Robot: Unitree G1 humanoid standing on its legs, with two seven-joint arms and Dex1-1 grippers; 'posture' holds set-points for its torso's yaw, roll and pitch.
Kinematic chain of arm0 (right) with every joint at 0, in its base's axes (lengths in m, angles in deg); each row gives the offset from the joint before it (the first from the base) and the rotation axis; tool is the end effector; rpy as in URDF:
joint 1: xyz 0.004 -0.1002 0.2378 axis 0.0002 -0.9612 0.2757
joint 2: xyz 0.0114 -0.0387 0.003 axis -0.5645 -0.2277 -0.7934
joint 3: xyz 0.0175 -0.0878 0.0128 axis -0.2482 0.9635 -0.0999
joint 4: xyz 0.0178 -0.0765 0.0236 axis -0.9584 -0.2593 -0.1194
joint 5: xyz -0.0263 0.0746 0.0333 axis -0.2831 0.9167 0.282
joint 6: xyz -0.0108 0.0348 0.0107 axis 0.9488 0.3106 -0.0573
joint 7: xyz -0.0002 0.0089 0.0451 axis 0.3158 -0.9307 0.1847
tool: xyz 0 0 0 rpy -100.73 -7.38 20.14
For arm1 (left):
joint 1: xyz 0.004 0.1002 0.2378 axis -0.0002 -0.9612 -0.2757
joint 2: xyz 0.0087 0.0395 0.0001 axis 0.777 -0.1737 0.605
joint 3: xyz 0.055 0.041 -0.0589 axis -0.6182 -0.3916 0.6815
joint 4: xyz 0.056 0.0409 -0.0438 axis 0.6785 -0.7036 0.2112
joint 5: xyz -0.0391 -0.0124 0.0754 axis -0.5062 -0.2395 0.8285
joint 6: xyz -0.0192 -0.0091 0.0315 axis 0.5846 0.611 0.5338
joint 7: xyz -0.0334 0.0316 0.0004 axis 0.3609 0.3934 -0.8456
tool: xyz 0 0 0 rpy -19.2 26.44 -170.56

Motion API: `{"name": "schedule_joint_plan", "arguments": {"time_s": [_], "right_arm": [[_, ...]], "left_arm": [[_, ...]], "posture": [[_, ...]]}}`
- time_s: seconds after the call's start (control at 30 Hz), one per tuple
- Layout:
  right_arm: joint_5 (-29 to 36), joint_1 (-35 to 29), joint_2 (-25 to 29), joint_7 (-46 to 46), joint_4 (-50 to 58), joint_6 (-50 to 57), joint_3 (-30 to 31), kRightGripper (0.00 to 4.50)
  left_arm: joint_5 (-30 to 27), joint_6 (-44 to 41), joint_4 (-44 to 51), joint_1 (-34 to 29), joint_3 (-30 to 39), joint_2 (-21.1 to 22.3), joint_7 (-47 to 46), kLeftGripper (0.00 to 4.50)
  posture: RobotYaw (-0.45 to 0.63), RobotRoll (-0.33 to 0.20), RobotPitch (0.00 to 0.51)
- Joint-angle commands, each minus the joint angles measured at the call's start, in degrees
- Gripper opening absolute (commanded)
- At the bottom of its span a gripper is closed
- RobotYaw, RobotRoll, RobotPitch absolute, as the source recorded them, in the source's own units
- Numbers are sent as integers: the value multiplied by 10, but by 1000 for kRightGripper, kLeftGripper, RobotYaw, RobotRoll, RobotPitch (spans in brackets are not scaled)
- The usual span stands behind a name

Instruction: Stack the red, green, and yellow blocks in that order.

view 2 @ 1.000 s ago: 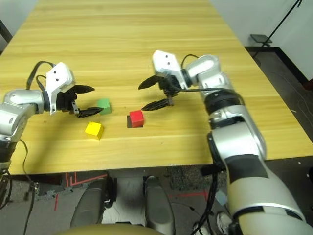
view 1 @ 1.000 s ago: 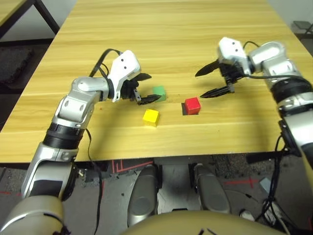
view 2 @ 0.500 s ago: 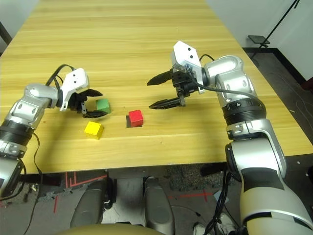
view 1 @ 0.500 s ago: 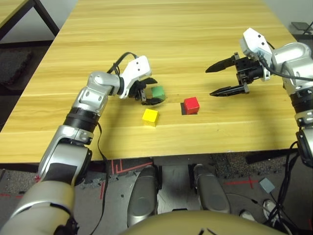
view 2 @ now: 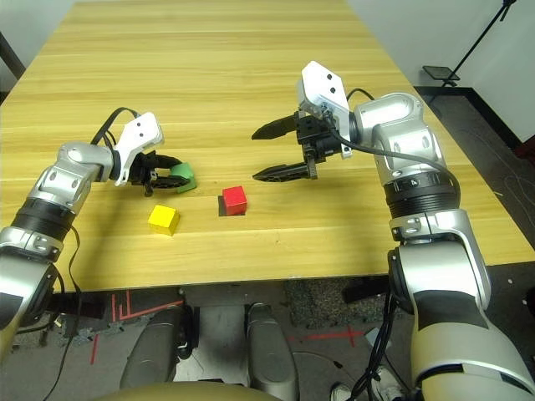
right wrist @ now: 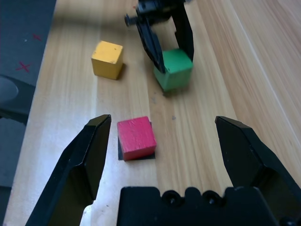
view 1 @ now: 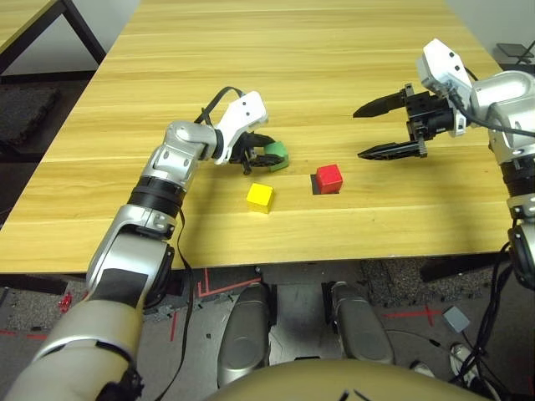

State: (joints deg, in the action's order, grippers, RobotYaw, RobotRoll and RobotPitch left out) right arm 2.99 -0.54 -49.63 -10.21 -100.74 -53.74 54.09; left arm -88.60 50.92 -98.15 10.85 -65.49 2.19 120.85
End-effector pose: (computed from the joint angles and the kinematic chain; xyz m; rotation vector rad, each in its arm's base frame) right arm 0.3141 -0.2337 0.2357 -0.5091 0.1738 1.4302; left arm 0.3120 0.1800 0.1971 0.5006 0.3291 -1.0884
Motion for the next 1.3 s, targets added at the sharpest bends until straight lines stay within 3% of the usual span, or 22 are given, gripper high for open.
{"name": "schedule_joint_plan", "arguments": {"time_s": [0.03,0.17,0.33,0.77,1.3], "right_arm": [[-7,-11,14,-15,-40,-33,-15,4500],[10,-39,38,-31,-86,-76,-12,4500],[15,-55,56,-31,-118,-104,-11,4500],[36,-78,57,-31,-45,-57,-33,4500],[40,-97,55,-27,34,0,-57,4500]], "left_arm": [[-18,-117,119,12,-7,5,0,2029],[-42,-241,239,23,-20,-4,-17,2029],[-64,-303,281,26,-29,-31,-47,2029],[-67,-246,203,12,-59,-74,-86,2029],[-66,-205,177,-1,-70,-104,-101,2029]], "posture": [[223,-10,100],[220,0,102],[205,7,108],[133,15,126],[105,15,144]]}}
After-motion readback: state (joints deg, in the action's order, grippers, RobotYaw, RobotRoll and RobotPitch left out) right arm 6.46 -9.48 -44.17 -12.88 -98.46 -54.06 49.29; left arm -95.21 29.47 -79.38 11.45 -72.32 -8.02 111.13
